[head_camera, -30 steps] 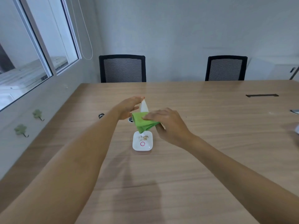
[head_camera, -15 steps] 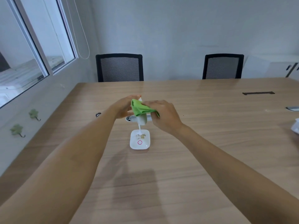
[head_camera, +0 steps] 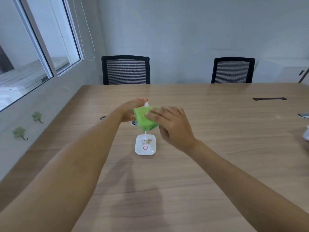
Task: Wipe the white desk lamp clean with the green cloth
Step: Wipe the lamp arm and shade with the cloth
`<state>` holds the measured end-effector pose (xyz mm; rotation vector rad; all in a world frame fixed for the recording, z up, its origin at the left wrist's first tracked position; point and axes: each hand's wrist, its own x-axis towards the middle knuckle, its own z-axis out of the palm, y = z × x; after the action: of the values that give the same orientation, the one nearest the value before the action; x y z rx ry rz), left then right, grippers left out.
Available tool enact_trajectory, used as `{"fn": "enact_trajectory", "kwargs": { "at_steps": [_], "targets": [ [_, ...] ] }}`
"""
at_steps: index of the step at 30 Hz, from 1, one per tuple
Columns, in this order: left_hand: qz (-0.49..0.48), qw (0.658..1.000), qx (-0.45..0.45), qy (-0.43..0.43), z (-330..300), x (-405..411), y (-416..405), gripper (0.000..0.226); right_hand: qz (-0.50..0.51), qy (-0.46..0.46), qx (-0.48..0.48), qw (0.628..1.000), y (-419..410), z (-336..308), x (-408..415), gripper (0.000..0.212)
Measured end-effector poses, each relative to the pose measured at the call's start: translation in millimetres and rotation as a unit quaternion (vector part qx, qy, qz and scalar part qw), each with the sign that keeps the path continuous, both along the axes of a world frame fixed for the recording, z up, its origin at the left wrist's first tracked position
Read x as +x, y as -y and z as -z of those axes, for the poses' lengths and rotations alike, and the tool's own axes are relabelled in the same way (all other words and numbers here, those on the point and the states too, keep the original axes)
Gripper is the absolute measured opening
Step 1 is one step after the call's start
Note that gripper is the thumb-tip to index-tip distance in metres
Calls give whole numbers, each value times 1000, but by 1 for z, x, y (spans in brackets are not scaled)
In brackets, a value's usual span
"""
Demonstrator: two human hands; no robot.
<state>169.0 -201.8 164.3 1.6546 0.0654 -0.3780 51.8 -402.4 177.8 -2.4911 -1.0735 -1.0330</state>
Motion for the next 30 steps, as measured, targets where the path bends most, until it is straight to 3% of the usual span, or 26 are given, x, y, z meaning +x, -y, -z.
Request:
{"fn": "enact_trajectory", "kwargs": {
  "at_steps": [1,5,8,13,17,21,24,27,30],
  "targets": [
    [9,1000,-6,-9,0,0,-1,52,24,-32,8,999,-3,-6,10,49],
    [-31,999,-2,-11,-2,-2,3,8,60,-141,9,988,-12,-12,37,56],
    [-29,1000,10,-4,-5,-6,6,16,50,-140,1,989,-12,-2,33,56],
    [-32,999,10,2,-4,-6,6,41,-8,-47,-14,999,4,24,5,44],
    [-32,999,19,1,-6,-8,7,45,-42,3,36,998,17,45,-9,39],
    [-41,999,0,-4,-3,-8,6,47,19,-22,150,988,27,66,-3,40],
    [-73,997,3,-22,9,-9,0,62,79,-83,156,981,33,89,10,45],
    [-74,995,61,-16,37,-14,-8,58,129,-153,97,975,35,117,23,47],
    [-52,967,248,26,81,-21,-21,57,168,-203,57,963,33,142,34,49]
  ]
}}
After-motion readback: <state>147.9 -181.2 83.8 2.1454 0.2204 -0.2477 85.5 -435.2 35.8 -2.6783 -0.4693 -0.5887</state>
